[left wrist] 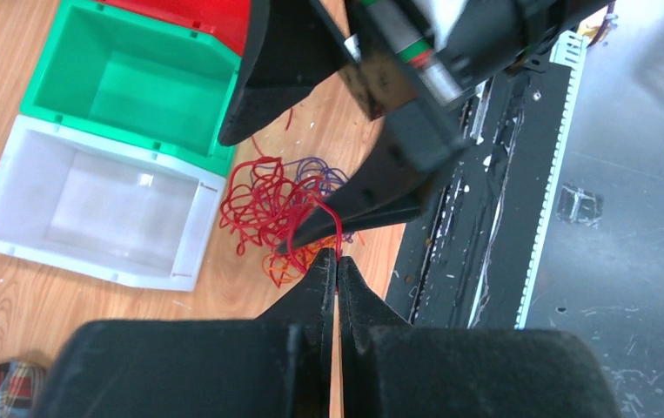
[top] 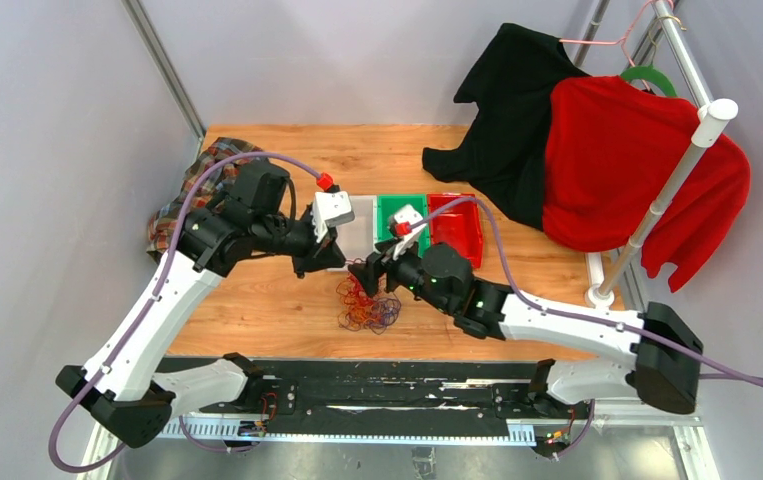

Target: Untangle the cables

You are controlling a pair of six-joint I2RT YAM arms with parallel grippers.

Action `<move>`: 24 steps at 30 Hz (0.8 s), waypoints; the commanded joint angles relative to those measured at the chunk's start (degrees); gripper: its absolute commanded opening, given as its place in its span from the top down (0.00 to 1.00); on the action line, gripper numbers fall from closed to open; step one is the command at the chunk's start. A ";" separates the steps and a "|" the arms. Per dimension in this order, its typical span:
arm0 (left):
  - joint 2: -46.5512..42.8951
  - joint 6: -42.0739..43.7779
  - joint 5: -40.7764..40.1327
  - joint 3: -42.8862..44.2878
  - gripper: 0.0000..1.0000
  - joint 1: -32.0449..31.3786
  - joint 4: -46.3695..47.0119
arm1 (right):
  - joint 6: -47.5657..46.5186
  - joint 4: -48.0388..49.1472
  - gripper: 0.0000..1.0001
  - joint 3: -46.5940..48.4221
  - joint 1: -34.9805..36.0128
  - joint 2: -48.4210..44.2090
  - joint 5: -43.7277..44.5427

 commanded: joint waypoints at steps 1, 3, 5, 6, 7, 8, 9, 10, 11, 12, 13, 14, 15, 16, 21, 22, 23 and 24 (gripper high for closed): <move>-1.74 2.85 -2.57 2.03 0.99 -0.78 -2.53 | -0.47 1.18 0.26 -3.39 1.01 -7.53 -5.59; -1.84 3.55 -3.24 2.35 0.99 -0.84 -2.83 | -0.74 1.51 0.26 -5.10 1.01 -9.91 -5.84; -1.81 3.70 -3.29 2.55 0.99 -0.92 -2.87 | -0.77 2.05 0.26 -5.68 1.01 -10.69 -4.22; -1.77 3.68 -3.13 2.60 0.99 -1.01 -2.87 | -0.92 2.20 0.26 -5.51 1.03 -10.62 -3.88; -1.74 3.60 -3.00 2.71 0.99 -1.08 -2.87 | -1.02 2.22 0.26 -5.07 1.01 -10.40 -3.93; -1.70 3.40 -3.02 2.73 0.99 -1.18 -2.85 | -1.04 2.23 0.26 -4.58 1.01 -9.93 -4.36; -1.70 3.30 -3.07 2.80 0.99 -1.25 -2.87 | -1.07 2.30 0.26 -3.84 1.01 -9.29 -5.08; -1.72 3.33 -3.15 2.82 0.99 -1.29 -2.86 | -1.05 2.24 0.26 -3.08 1.01 -8.61 -5.55; -1.83 3.31 -3.15 2.86 0.99 -1.36 -2.87 | -1.10 2.15 0.26 -2.35 1.05 -7.90 -5.80; -1.94 3.24 -3.17 2.87 0.99 -1.38 -2.87 | -1.09 2.14 0.26 -1.78 1.01 -7.20 -5.82; -2.07 3.19 -3.18 2.87 1.00 -1.51 -2.94 | -1.20 2.20 0.26 -1.20 1.01 -6.48 -5.46; -2.18 3.22 -3.09 3.00 0.99 -1.48 -3.10 | -1.21 2.53 0.26 -0.73 1.01 -5.81 -4.88; -2.28 3.26 -2.99 3.19 0.99 -1.55 -3.32 | -1.46 3.06 0.26 -0.38 1.05 -5.13 -4.48; -2.26 3.26 -2.94 3.42 0.99 -1.63 -3.58 | -1.53 3.40 0.26 0.09 1.01 -4.42 -3.99; -2.30 3.53 -1.82 5.42 0.99 -1.89 -5.76 | -2.08 5.10 0.30 1.90 1.01 -0.82 2.57; -2.28 3.65 -1.43 5.90 0.99 -1.93 -6.38 | -2.39 6.07 0.30 2.00 1.01 -0.15 3.56; -2.29 3.71 -1.03 6.28 0.99 -1.99 -6.83 | -2.59 6.65 0.31 2.51 1.01 0.74 4.33; -2.27 3.76 -0.51 6.76 0.99 -2.07 -7.28 | -2.77 6.92 0.31 3.11 1.01 1.86 5.07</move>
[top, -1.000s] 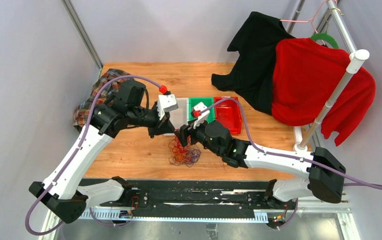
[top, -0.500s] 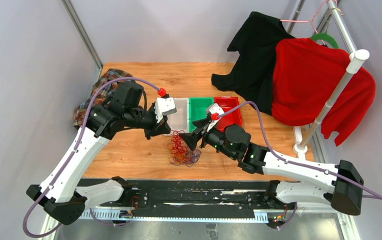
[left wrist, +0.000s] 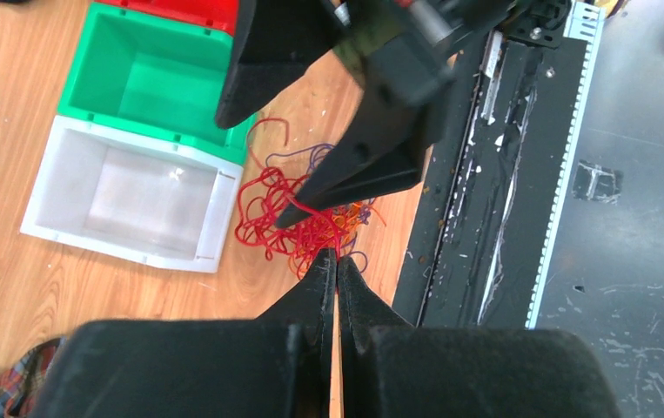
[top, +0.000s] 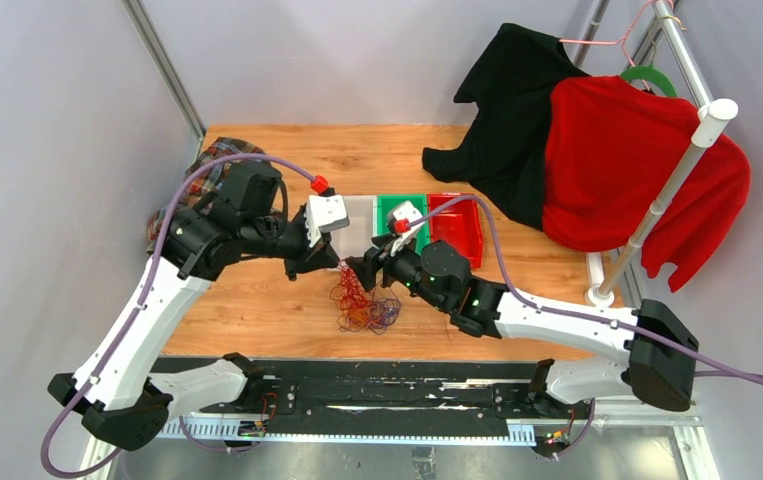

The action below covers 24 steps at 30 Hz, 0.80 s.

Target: Untangle the cables

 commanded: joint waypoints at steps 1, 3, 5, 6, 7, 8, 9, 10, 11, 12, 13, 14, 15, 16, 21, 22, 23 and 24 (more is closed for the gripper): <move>-1.19 0.72 2.84 3.45 0.99 -0.84 -2.87 | -1.81 4.40 0.32 3.88 1.01 3.98 6.24; -1.04 0.38 3.49 4.91 1.00 -0.93 -2.98 | -2.06 5.57 0.31 5.48 1.09 6.94 5.98; -0.65 -0.36 4.45 6.83 0.99 -0.93 -2.95 | -2.25 7.20 0.31 6.81 1.64 9.80 6.35; -0.12 -0.96 4.98 8.08 0.99 -0.97 -2.94 | -2.13 7.99 0.31 7.31 1.93 11.11 6.38; 0.45 -1.69 5.62 9.75 0.99 -1.02 -3.07 | -1.90 8.42 0.31 7.81 2.20 12.47 6.65; 1.09 -2.14 6.20 11.53 1.00 -1.02 -3.38 | -1.59 8.45 0.31 8.21 2.42 13.67 7.07; 1.84 -2.31 6.53 13.93 1.00 -1.02 -3.92 | -1.18 8.35 0.31 8.28 2.65 14.65 7.40; 2.63 -2.35 6.53 16.76 1.00 -1.02 -4.46 | -0.69 8.38 0.31 7.81 2.72 15.49 7.69; 3.53 -2.60 6.04 19.54 1.00 -1.02 -4.73 | -0.11 8.71 0.31 6.87 2.76 16.19 8.10; 4.34 -2.80 5.23 22.62 1.00 -1.02 -4.94 | 0.56 9.25 0.32 5.57 2.84 16.77 8.56; 5.10 -2.97 4.52 25.69 1.00 -1.02 -5.07 | 1.38 10.00 0.32 3.54 2.85 17.28 9.12; 5.91 -3.32 3.74 28.69 1.00 -1.02 -5.12 | 2.32 10.64 0.32 1.83 2.94 17.74 9.66; 6.84 -3.76 2.96 31.90 1.00 -1.02 -5.05 | 3.61 11.42 0.32 0.01 2.99 18.18 10.27; 7.83 -4.43 2.12 34.89 0.99 -1.02 -5.07 | 4.31 12.27 0.32 -1.81 3.15 18.41 10.90; 12.93 -6.72 -3.56 49.85 1.00 -1.02 -5.01 | 6.98 15.90 0.31 -10.01 4.48 18.12 15.79; 13.88 -6.96 -4.82 52.64 1.00 -1.02 -4.97 | 7.45 16.30 0.31 -11.24 4.71 17.92 16.70; 14.75 -6.95 -6.10 55.14 1.00 -1.02 -4.98 | 7.89 16.63 0.31 -12.61 4.90 17.54 17.36; 15.61 -6.89 -7.55 57.50 1.00 -1.02 -4.96 | 8.43 16.75 0.31 -13.90 5.12 17.00 17.84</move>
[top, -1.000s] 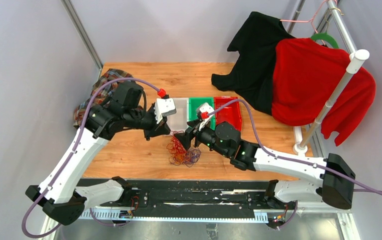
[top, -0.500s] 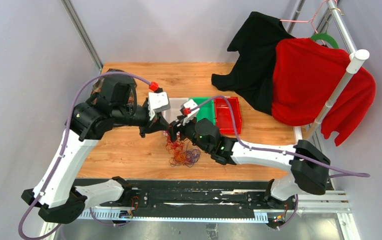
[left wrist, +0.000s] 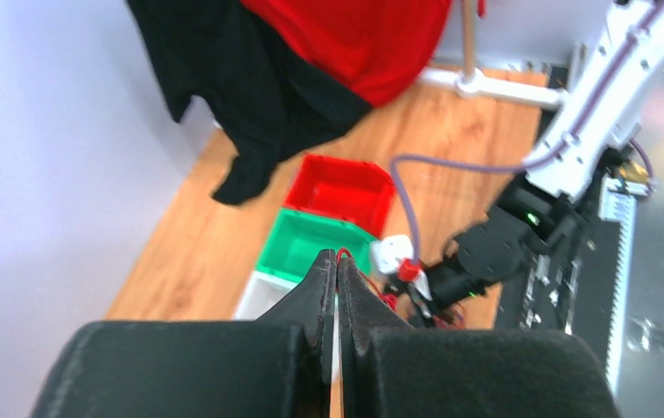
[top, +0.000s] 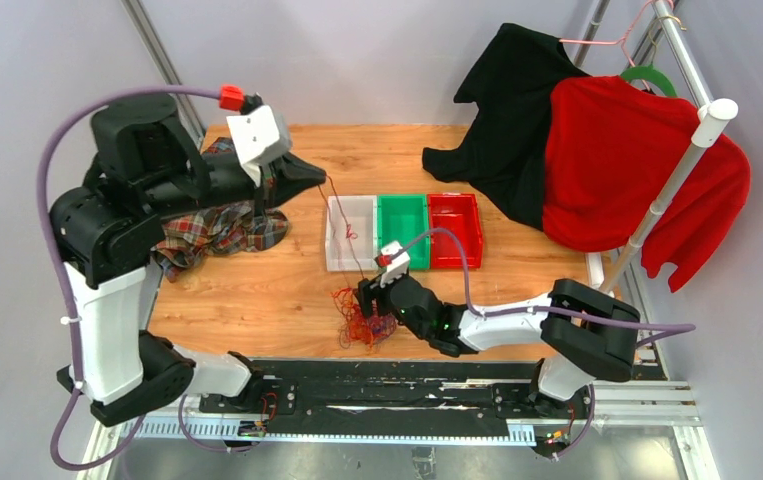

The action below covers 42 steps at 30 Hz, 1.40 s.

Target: Untangle the cables

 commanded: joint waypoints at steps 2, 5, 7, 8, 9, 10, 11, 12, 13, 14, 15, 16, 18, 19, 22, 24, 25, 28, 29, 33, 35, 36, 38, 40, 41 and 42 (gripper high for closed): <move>3.95 -1.09 -9.14 12.87 1.00 -0.41 1.97 | 4.10 2.56 0.31 -6.58 1.77 -1.87 6.66; 4.88 0.74 -14.44 17.21 1.00 -0.41 3.62 | 6.06 2.59 0.32 -9.93 1.97 -3.07 8.38; 3.45 1.64 -17.19 15.25 1.00 -0.41 7.06 | 7.42 2.94 0.36 -12.11 1.97 -4.08 9.12; 2.55 1.94 -18.62 14.07 1.00 -0.43 9.67 | 8.05 3.13 0.37 -13.20 1.98 -4.72 9.53; 1.79 2.13 -20.29 12.87 1.00 -0.41 11.73 | 8.65 3.19 0.38 -14.17 1.97 -5.48 10.11; 1.08 2.26 -21.77 11.78 1.00 -0.41 13.36 | 9.11 3.13 0.38 -15.09 1.97 -6.52 10.68; 0.55 2.80 -22.94 10.91 1.00 -0.41 14.63 | 9.45 3.11 0.39 -16.43 1.97 -7.81 11.36; 0.17 3.02 -24.13 10.30 1.00 -0.41 15.67 | 9.73 3.11 0.40 -17.47 1.97 -9.35 12.36; -0.11 3.19 -25.32 9.79 1.00 -0.41 16.62 | 9.49 3.11 0.40 -18.37 1.97 -10.97 13.11; -0.38 3.54 -25.96 9.17 1.00 -0.41 17.22 | 8.94 2.95 0.39 -19.10 1.98 -12.75 13.61; -0.57 3.68 -26.46 8.62 1.00 -0.41 17.65 | 8.29 2.51 0.38 -19.63 1.97 -14.68 14.01; -0.74 3.85 -26.81 8.04 1.00 -0.43 17.95 | 7.48 2.03 0.34 -20.05 1.97 -17.49 14.33; -1.79 3.88 -24.96 4.93 1.00 -0.41 17.76 | 4.96 1.62 0.33 -20.35 1.97 -22.12 13.61; -2.98 3.71 -22.37 1.52 1.00 -0.43 17.70 | 3.29 1.51 0.33 -19.91 1.91 -24.24 12.85; -6.12 1.54 -16.64 -9.18 1.00 -0.41 17.75 | -0.83 -0.92 0.49 -16.23 1.90 -29.48 10.44; -7.59 -0.09 -12.89 -15.43 1.00 -0.46 17.76 | -2.40 -3.48 0.65 -12.88 1.89 -31.54 8.82; -8.17 -0.96 -11.16 -17.71 1.00 -0.41 17.75 | -2.99 -5.01 0.74 -11.02 1.89 -32.11 8.21; -8.25 -2.94 -7.99 -21.24 1.00 -0.41 17.77 | -4.14 -8.81 0.90 -6.68 1.93 -32.46 7.26; -8.09 -3.20 -7.80 -21.30 1.00 -0.41 17.77 | -4.58 -9.47 0.91 -5.71 1.89 -32.23 6.91; -8.47 -2.21 -8.27 -21.65 1.00 -0.41 17.76 | -6.32 -10.18 0.92 -3.54 1.81 -31.19 6.71; -8.79 -1.66 -8.50 -21.99 1.00 -0.41 17.76 | -6.73 -9.75 0.67 -3.24 1.57 -29.92 5.12; -8.94 -1.42 -8.68 -21.93 1.00 -0.41 17.76 | -7.04 -9.40 0.59 -3.14 1.35 -29.11 3.45; -8.95 -0.92 -8.89 -21.16 1.00 -0.41 17.34 | -7.73 -8.96 0.50 -2.59 1.27 -26.96 -0.81; -8.83 -0.56 -8.86 -19.92 1.00 -0.41 17.00 | -8.18 -8.81 0.45 -1.40 1.02 -24.33 -2.75; -8.74 -0.52 -8.82 -19.25 1.00 -0.41 16.86 | -8.39 -8.65 0.44 -1.04 0.89 -22.89 -3.93; -8.62 -0.34 -8.75 -18.49 1.00 -0.41 16.66 | -9.04 -8.27 0.43 -0.27 0.72 -21.16 -5.04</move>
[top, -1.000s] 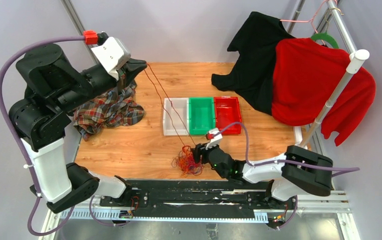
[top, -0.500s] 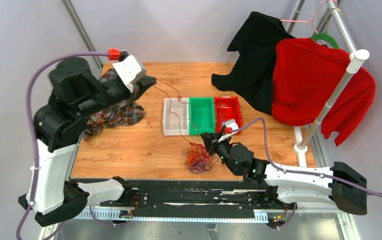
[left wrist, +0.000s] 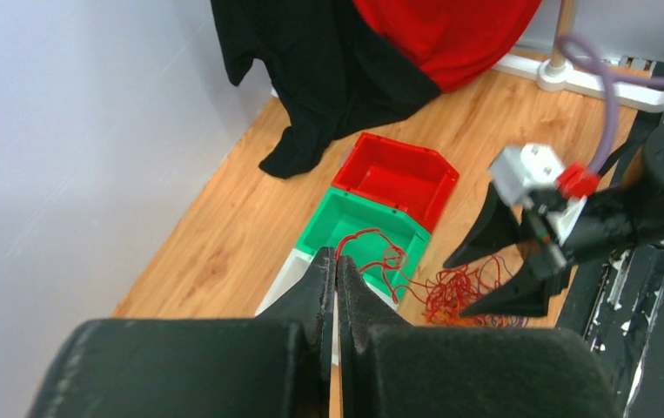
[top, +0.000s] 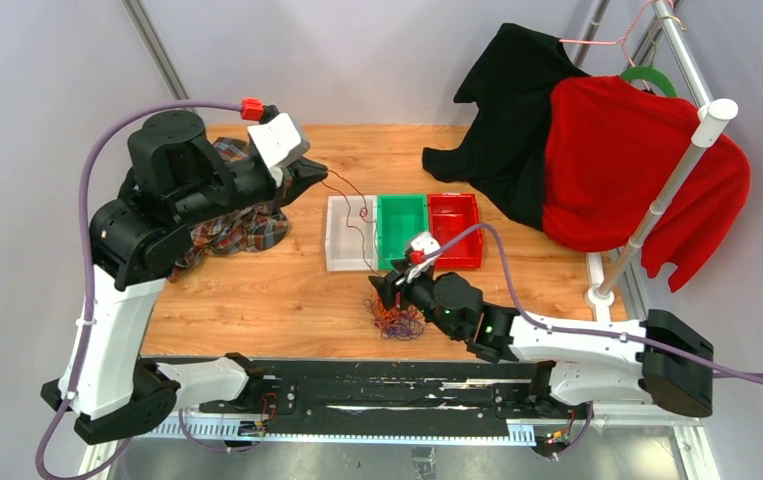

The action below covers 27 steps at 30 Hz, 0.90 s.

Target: Untangle the cables

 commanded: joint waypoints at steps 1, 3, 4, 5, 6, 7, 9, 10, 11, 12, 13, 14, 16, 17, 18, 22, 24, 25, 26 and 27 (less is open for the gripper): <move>-0.62 1.16 1.28 4.19 1.00 -0.21 1.09 | -3.09 0.42 0.42 4.35 -0.66 5.85 -6.08; -0.47 1.63 0.98 5.83 1.00 -0.21 0.55 | -3.12 -0.10 0.46 6.01 -1.32 9.80 -3.84; -0.44 1.91 0.80 6.52 1.00 -0.21 0.22 | -2.79 0.11 0.48 6.52 -1.95 11.04 -3.64; -0.50 2.14 0.61 7.22 1.00 -0.21 -0.13 | -2.47 0.49 0.50 6.69 -2.62 12.06 -3.52; -0.57 2.55 0.58 7.70 1.00 -0.21 -0.53 | -2.32 1.04 0.53 6.87 -3.36 12.87 -3.55; -0.74 2.79 0.56 7.97 1.00 -0.21 -0.73 | -2.42 1.75 0.57 7.19 -3.77 13.52 -3.96; -1.34 3.38 0.18 7.84 1.00 -0.21 -0.76 | -3.63 1.91 0.69 8.65 -4.14 14.47 -5.19; -1.69 3.55 -0.02 7.55 1.00 -0.21 -0.77 | -4.86 1.46 0.79 9.74 -4.15 14.65 -5.76; -2.02 3.63 -0.33 7.17 1.00 -0.21 -0.77 | -6.05 0.63 0.89 11.00 -4.15 14.44 -6.17; -2.46 3.63 -0.52 6.53 1.00 -0.21 -0.77 | -7.02 -0.35 0.97 12.52 -4.15 13.90 -6.50; -3.00 3.63 -0.54 5.37 1.00 -0.21 -0.77 | -7.94 -1.36 0.99 13.99 -4.14 13.07 -6.89; -3.69 3.86 -0.59 4.04 0.99 -0.21 -0.77 | -8.72 -2.13 0.99 15.34 -4.15 12.14 -7.46; -5.24 4.21 -0.79 0.27 0.98 -0.21 -0.77 | -10.08 -3.35 0.99 17.51 -4.15 10.04 -8.98; -6.31 4.43 -0.96 -1.58 0.97 -0.21 -0.79 | -10.68 -4.16 0.99 18.66 -4.15 8.92 -9.69; -7.02 4.66 -1.26 -3.52 0.97 -0.21 -0.77 | -11.02 -5.07 0.99 20.06 -4.15 8.03 -10.42; -10.12 5.47 -2.41 -10.88 0.94 -0.21 -0.79 | -11.29 -7.66 0.99 22.76 -4.15 4.92 -12.40; -11.49 5.69 -3.30 -15.64 0.80 -0.21 -0.77 | -11.18 -8.40 0.99 23.46 -4.15 3.67 -13.35; -12.09 5.57 -3.54 -17.60 0.70 -0.21 -0.77 | -10.87 -8.88 0.99 23.81 -4.15 3.39 -13.88; -12.68 5.14 -3.39 -19.66 0.55 -0.21 -0.70 | -10.45 -9.34 0.99 24.08 -4.15 3.27 -14.84; -13.17 4.53 -2.68 -21.19 0.43 -0.21 -0.76 | -10.17 -9.79 0.99 24.43 -4.15 3.25 -15.88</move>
